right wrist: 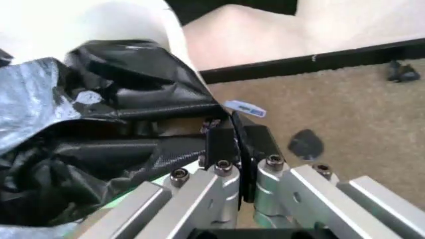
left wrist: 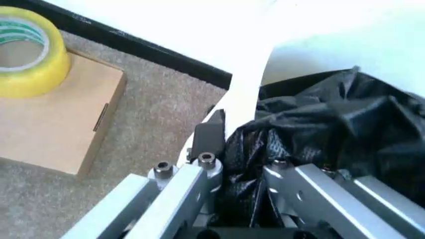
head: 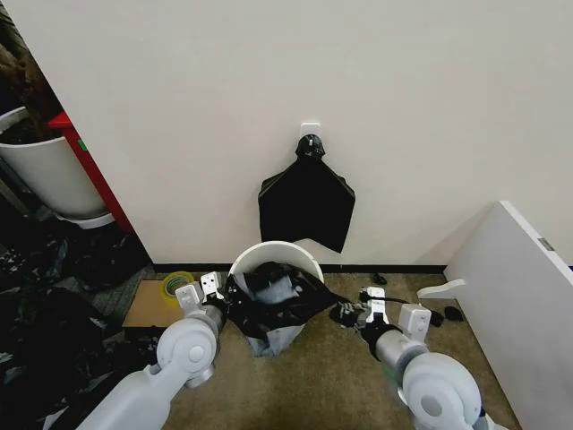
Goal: Place the garbage bag over the trash bin.
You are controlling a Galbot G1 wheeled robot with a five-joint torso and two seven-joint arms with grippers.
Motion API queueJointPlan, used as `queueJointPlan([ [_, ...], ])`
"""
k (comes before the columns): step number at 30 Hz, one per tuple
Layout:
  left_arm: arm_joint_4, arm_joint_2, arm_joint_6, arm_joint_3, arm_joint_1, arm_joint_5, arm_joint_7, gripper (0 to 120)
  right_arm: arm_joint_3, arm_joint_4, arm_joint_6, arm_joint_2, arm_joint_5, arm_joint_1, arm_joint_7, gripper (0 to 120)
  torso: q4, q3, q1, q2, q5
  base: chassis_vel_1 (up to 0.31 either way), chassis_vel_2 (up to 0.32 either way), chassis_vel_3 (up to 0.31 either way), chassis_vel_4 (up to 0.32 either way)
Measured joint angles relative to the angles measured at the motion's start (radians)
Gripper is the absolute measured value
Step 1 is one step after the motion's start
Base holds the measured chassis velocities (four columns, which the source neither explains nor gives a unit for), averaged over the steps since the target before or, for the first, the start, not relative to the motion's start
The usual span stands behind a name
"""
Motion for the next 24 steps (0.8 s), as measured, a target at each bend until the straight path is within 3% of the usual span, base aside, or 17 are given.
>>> queueJointPlan([
  [10,-0.029,0.016,0.008,-0.011,0.028,-0.001,0.0,4,-0.001,-0.011,0.059,-0.007,-0.137,-0.034,-0.112,1,0.0001,0.0,0.0,0.0,0.0,0.0,0.0,0.0,0.0],
  [14,-0.039,0.017,0.019,-0.01,0.028,0.0,0.0,4,-0.014,0.069,0.113,-0.031,-0.31,-0.091,-0.232,20,0.0,0.0,0.0,0.0,-0.0001,0.0,0.0,0.0,0.0],
  [24,-0.077,0.019,0.03,-0.024,0.084,0.015,-0.002,4,-0.031,0.138,0.199,-0.139,-0.561,-0.125,-0.39,53,0.0002,0.0,0.0,0.0,-0.0003,0.0,0.0,0.0,0.0],
])
